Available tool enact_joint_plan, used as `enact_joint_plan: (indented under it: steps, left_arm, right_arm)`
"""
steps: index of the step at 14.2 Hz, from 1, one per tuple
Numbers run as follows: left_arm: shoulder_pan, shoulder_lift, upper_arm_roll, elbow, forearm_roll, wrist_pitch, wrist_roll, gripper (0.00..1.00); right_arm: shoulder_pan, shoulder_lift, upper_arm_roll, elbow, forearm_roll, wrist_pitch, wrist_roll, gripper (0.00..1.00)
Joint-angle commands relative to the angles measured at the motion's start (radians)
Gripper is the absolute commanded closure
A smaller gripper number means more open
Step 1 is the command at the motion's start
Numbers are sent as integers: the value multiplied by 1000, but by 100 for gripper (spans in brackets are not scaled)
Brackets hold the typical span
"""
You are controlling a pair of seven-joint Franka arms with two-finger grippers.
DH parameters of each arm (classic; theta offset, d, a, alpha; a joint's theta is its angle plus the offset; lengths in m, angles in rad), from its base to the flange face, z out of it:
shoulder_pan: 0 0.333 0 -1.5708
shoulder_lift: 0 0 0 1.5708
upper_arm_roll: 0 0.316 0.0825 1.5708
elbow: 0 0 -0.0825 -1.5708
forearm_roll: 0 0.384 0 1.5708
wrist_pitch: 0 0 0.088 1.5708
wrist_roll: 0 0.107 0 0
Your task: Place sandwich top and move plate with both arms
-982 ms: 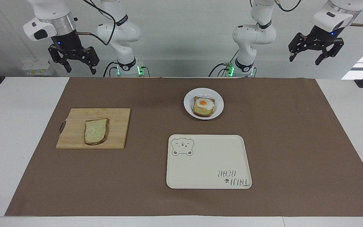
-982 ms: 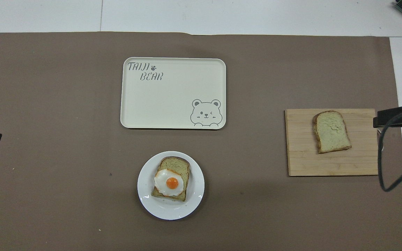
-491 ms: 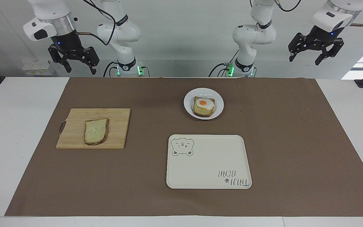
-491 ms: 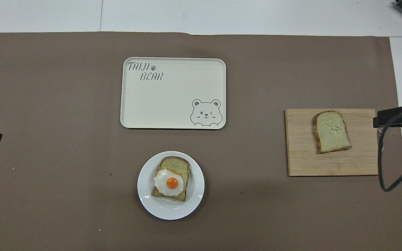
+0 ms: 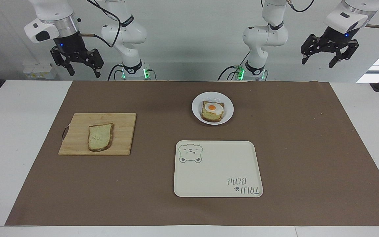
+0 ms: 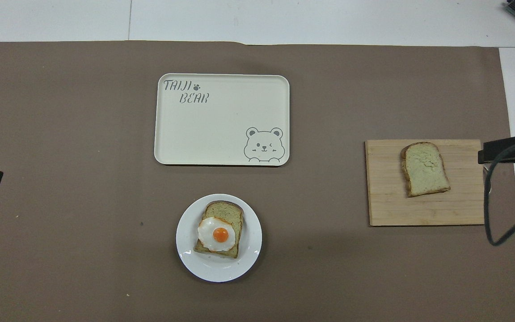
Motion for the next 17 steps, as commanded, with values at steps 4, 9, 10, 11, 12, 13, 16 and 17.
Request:
enact_joint_plan:
  steps: [4,9,10,11,12,13,16,17]
  left_arm:
    - [-14,-27,8,-28,-1,-6,-6,0]
    - [-14,-27,8,-28,-1,-5,-6,0]
    - [-14,-27,8,-28,-1,-5,-6,0]
    - [-14,-27,8,-28,-1,-6,-6,0]
    - [-14,-27,8,-28,-1,-6,-6,0]
    - [-14,-27,8,-28,-1,-5,-6,0]
    - [-14,-27,8,-28,-1,-5,-6,0]
    - [-16,-27,8,-30,-1,-5,-6,0]
  right_arm:
    - [-74,7,4,-84,28,110,-215,0]
    - [-103,45,3,-166,31,229,-319,0]
    - [-106,59,3,-171,31,242,-319,0]
    - [-107,79,3,-171,33,257,-325,0]
    - [-115,95,3,-171,34,277,-340,0]
    - [-123,113,3,-171,37,300,-359,0]
    - [-163,183,4,-170,83,361,-435,0]
    - [-176,209,4,-170,88,387,-466,0]
